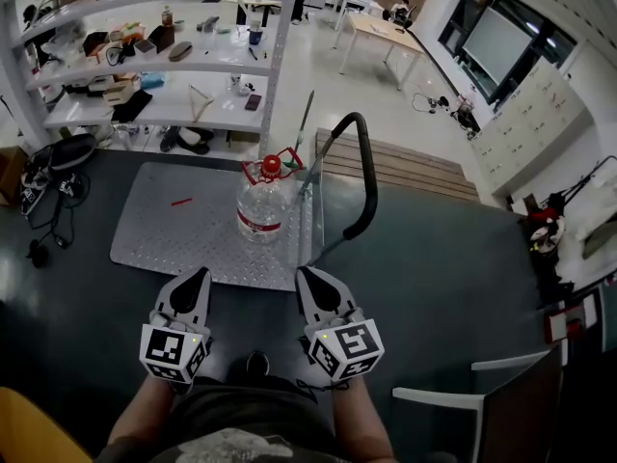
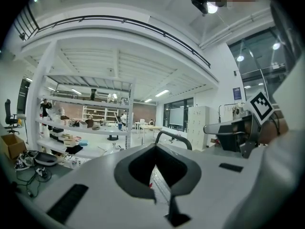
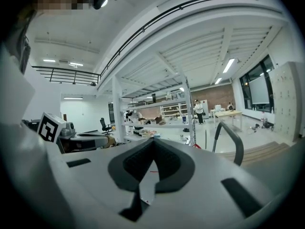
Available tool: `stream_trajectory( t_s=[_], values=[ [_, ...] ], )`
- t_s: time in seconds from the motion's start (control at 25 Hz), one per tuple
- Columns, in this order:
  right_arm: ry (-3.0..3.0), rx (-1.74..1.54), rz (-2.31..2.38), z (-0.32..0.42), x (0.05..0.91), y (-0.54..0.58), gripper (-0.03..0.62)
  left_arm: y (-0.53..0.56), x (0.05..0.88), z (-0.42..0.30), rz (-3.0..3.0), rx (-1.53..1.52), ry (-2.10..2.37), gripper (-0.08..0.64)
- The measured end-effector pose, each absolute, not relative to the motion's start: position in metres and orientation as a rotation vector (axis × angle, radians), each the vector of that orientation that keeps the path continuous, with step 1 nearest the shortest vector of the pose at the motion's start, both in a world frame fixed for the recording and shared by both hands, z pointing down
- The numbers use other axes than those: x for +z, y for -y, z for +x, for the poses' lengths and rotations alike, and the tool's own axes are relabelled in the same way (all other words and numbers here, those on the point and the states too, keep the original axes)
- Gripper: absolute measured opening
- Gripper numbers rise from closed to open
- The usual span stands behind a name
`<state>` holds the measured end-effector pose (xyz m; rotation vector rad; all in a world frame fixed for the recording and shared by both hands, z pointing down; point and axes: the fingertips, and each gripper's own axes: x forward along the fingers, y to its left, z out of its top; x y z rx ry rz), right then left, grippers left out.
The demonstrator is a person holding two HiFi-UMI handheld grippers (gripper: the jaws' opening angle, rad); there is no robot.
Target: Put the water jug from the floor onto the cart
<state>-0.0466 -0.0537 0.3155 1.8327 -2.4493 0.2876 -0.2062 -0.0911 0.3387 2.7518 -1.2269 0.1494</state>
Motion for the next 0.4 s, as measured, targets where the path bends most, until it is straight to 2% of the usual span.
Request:
stream_trajectory(
  t_s=[0.4],
  values=[
    [2.428, 0.28, 1.844, -0.062, 0.318, 0.038, -0.012, 0.076, 0.339, -0.218, 2.768, 0.158, 1.203, 0.008]
  ],
)
